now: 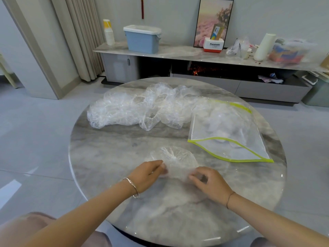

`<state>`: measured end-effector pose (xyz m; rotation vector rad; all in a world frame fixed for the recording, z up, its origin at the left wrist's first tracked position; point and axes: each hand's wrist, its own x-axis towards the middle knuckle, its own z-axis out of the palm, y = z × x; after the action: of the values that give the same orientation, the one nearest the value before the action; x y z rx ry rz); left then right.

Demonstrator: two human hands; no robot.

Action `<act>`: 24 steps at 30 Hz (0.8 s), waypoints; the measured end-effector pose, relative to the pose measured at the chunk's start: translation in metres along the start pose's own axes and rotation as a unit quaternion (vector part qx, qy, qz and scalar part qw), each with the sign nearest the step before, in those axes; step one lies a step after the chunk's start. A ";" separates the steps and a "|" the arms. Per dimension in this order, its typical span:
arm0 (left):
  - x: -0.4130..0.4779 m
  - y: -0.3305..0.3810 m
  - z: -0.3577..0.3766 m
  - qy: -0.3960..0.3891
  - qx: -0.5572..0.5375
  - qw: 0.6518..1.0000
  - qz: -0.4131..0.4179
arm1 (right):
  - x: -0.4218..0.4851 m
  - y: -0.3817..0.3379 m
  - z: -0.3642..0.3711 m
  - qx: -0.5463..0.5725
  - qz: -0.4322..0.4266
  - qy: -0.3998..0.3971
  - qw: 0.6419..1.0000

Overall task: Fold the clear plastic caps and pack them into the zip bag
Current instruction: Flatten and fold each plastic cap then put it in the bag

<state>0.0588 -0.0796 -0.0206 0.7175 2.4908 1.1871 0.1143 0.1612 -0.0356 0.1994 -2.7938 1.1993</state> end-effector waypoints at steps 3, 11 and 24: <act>0.001 0.009 -0.001 0.012 -0.126 0.991 -0.044 | 0.005 -0.009 -0.001 0.157 0.111 0.004 0.981; 0.008 0.004 0.002 0.062 0.009 0.992 -0.108 | 0.016 0.002 0.003 0.142 0.192 0.064 0.969; 0.005 -0.018 0.022 0.010 0.348 0.922 0.171 | 0.007 -0.011 0.023 -0.224 -0.108 0.013 0.968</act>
<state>0.0583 -0.0725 -0.0485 1.3580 2.8835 0.3412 0.1081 0.1366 -0.0422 0.4299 -2.8342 0.5018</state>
